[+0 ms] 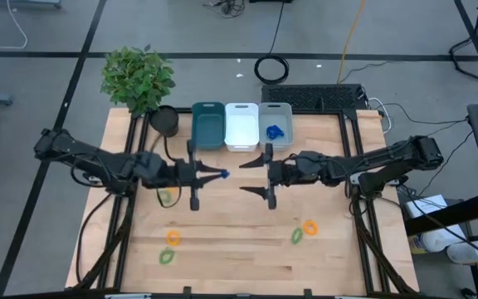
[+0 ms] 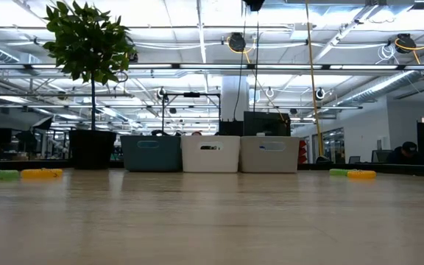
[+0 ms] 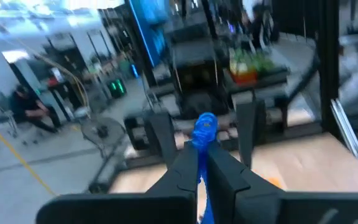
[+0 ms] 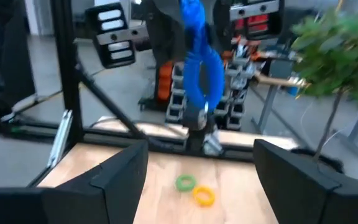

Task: Sort spring keychains
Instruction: Put the blue spring keychain in the gray bin

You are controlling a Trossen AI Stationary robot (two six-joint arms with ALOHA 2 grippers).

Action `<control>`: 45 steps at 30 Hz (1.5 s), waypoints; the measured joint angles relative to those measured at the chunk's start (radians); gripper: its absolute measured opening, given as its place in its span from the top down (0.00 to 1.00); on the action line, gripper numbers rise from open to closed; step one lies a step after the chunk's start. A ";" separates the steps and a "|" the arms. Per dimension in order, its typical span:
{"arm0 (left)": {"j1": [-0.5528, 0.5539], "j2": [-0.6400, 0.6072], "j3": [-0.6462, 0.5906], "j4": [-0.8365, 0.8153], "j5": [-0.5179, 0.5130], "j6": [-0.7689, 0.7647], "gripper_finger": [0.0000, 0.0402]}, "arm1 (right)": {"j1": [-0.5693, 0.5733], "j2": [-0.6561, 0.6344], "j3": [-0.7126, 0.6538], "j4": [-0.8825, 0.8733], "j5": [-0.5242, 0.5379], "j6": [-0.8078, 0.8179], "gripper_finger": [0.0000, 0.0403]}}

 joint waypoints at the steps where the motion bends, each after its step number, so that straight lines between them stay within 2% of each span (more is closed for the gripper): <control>1: 0.010 0.000 0.000 0.015 0.007 0.008 0.98 | -0.004 0.000 0.000 0.018 0.001 -0.012 0.31; 4: 0.032 0.002 0.000 0.052 0.039 0.013 0.98 | -0.005 0.000 0.000 0.072 0.006 -0.035 0.31; 8: 0.061 0.024 -0.001 0.114 0.049 0.011 0.98 | -0.005 0.000 0.000 0.120 0.075 -0.061 0.31; 22: 0.103 0.133 0.001 0.333 0.074 0.036 0.98 | -0.011 0.000 0.000 0.144 0.077 -0.051 0.31; 26: 0.109 0.146 -0.002 0.327 0.082 0.031 0.98 | -0.011 0.000 0.000 0.147 0.077 -0.040 0.33; 34: 0.118 0.167 0.000 0.367 0.084 0.019 0.98 | -0.011 0.000 0.000 0.145 0.106 -0.035 0.53; 38: 0.115 0.171 0.000 0.356 0.084 0.019 0.98 | -0.012 0.000 0.000 0.143 0.175 -0.039 0.69; 42: 0.115 0.169 0.000 0.359 0.085 0.019 0.98 | -0.012 0.001 0.000 0.144 0.180 -0.065 0.91; 43: 0.115 0.169 0.000 0.357 0.085 0.022 0.98 | -0.012 0.001 0.000 0.142 0.178 -0.071 0.95; 45: 0.115 0.170 0.000 0.356 0.085 0.026 0.98 | -0.011 0.001 0.000 0.141 0.177 -0.072 0.97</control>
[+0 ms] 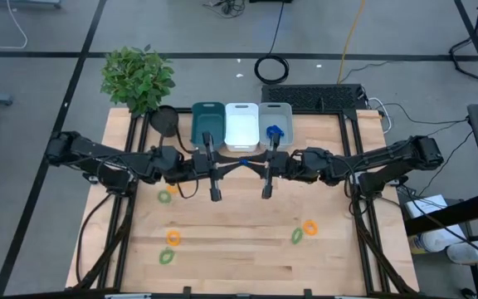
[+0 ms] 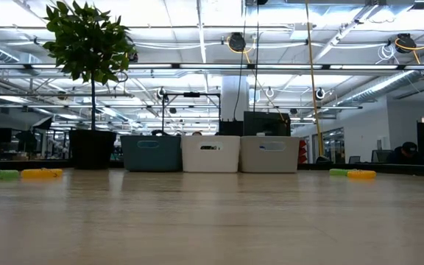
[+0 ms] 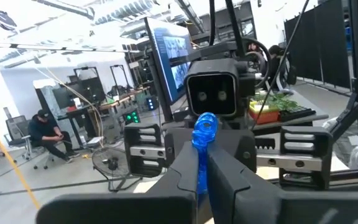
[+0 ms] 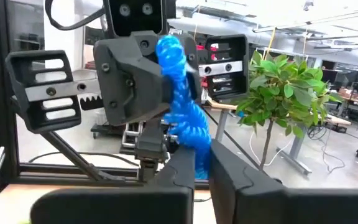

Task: Sort spring keychains
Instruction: Put the blue spring keychain in the gray bin

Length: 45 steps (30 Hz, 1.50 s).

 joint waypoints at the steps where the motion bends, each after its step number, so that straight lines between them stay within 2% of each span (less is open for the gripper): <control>1: 0.000 0.000 0.000 0.001 0.000 0.000 0.98 | 0.000 0.000 0.000 0.000 0.000 0.008 0.98; 5: 0.000 0.000 0.000 -0.007 0.000 -0.007 0.96 | 0.000 0.000 0.000 -0.030 -0.002 0.009 0.99; 11: -0.002 0.000 0.000 -0.043 -0.009 -0.066 0.75 | 0.009 -0.001 0.000 -0.051 -0.002 0.000 1.00; 17: -0.026 -0.041 0.000 -0.125 -0.035 -0.080 0.55 | 0.010 -0.048 0.000 -0.162 -0.001 0.009 1.00; 25: -0.047 -0.153 0.000 -0.362 -0.037 -0.126 0.36 | 0.035 -0.181 0.000 -0.457 -0.002 0.030 1.00; 30: -0.059 -0.199 0.000 -0.521 -0.028 -0.199 0.32 | 0.058 -0.222 0.000 -0.677 -0.002 0.046 1.00; 37: -0.073 -0.220 0.000 -0.704 -0.027 -0.278 0.32 | 0.062 -0.223 0.000 -0.896 -0.003 0.126 1.00; 42: -0.077 -0.221 0.000 -0.735 -0.026 -0.323 0.32 | 0.058 -0.214 0.000 -1.031 -0.003 0.160 1.00; 45: -0.077 -0.220 0.000 -0.734 -0.025 -0.338 0.33 | 0.011 -0.206 0.000 -1.048 -0.025 0.138 1.00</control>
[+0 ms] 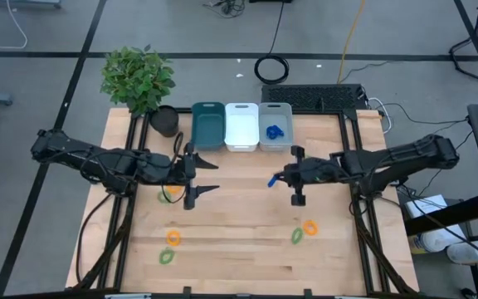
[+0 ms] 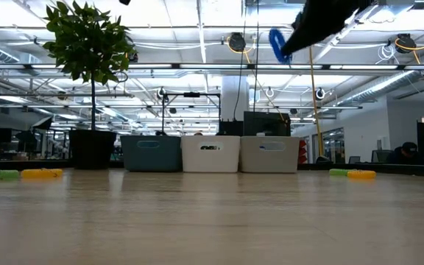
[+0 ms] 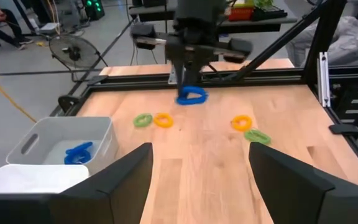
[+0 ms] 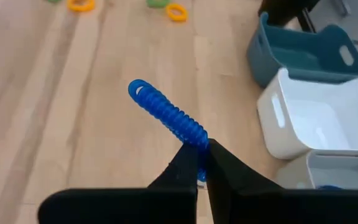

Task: Sort spring keychains
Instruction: Put the blue spring keychain in the gray bin

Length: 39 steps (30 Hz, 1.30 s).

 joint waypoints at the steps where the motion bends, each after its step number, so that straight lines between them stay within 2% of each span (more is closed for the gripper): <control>1: 0.000 0.000 0.000 0.000 0.000 -0.001 0.33 | -0.023 0.003 0.002 -0.012 -0.017 -0.011 1.00; 12: -0.003 0.001 0.000 -0.006 0.000 -0.003 0.34 | -0.282 0.124 0.150 -0.191 -0.109 -0.220 1.00; 25: -0.008 0.001 0.000 -0.006 0.000 -0.003 0.36 | -0.565 0.358 0.520 -0.506 -0.137 -0.471 1.00; 33: -0.008 0.001 0.000 -0.006 0.000 -0.002 0.36 | -0.753 0.509 0.603 -0.497 -0.238 -0.636 1.00; 39: -0.008 0.001 0.000 -0.006 0.000 -0.002 0.36 | -0.838 0.654 0.604 -0.417 -0.240 -0.698 1.00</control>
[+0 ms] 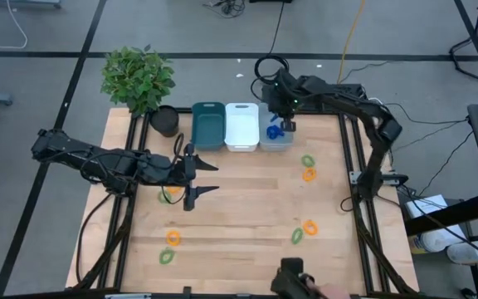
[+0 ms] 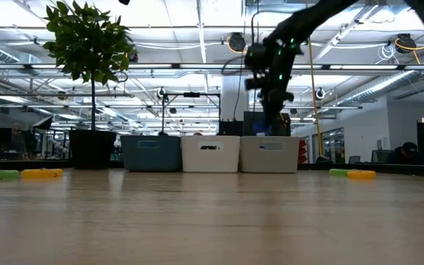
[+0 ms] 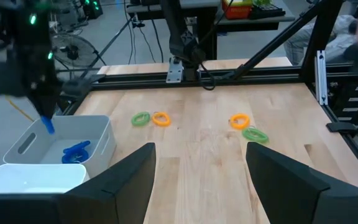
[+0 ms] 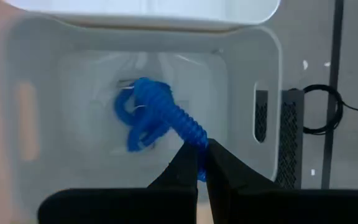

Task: Sort spring keychains
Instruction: Put the blue spring keychain in the gray bin, then put the green spring keychain in the white bin

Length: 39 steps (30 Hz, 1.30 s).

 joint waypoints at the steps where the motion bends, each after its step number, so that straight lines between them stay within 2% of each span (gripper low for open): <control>1: 0.000 0.000 0.000 0.000 0.000 0.000 0.36 | -0.007 0.021 0.000 0.007 0.000 -0.008 1.00; 8: 0.000 0.000 0.000 0.000 0.000 -0.003 0.36 | -0.018 0.157 0.000 0.071 -0.025 -0.048 1.00; 14: 0.000 0.000 0.000 0.000 0.000 -0.001 0.36 | -0.017 0.199 0.000 0.102 -0.019 -0.057 0.98; 17: 0.000 0.000 0.000 0.000 0.000 -0.001 0.36 | -0.012 0.194 0.000 0.112 -0.022 -0.038 0.93; 21: 0.000 0.000 0.000 0.000 0.000 -0.009 0.35 | -0.009 0.176 0.000 0.110 -0.023 -0.031 0.81; 26: 0.000 0.000 0.000 -0.001 -0.001 -0.050 0.30 | -0.002 0.151 0.000 0.086 -0.021 -0.030 0.63; 30: 0.000 0.000 0.000 -0.005 0.001 -0.041 0.25 | 0.006 0.120 0.000 0.065 0.028 -0.021 0.53; 34: 0.000 0.000 0.000 -0.026 0.064 0.005 0.22 | 0.016 0.070 0.000 0.053 0.031 0.018 0.49; 39: -0.022 0.000 0.000 -0.068 0.118 -0.004 0.23 | 0.033 0.001 0.000 0.031 0.030 0.092 0.49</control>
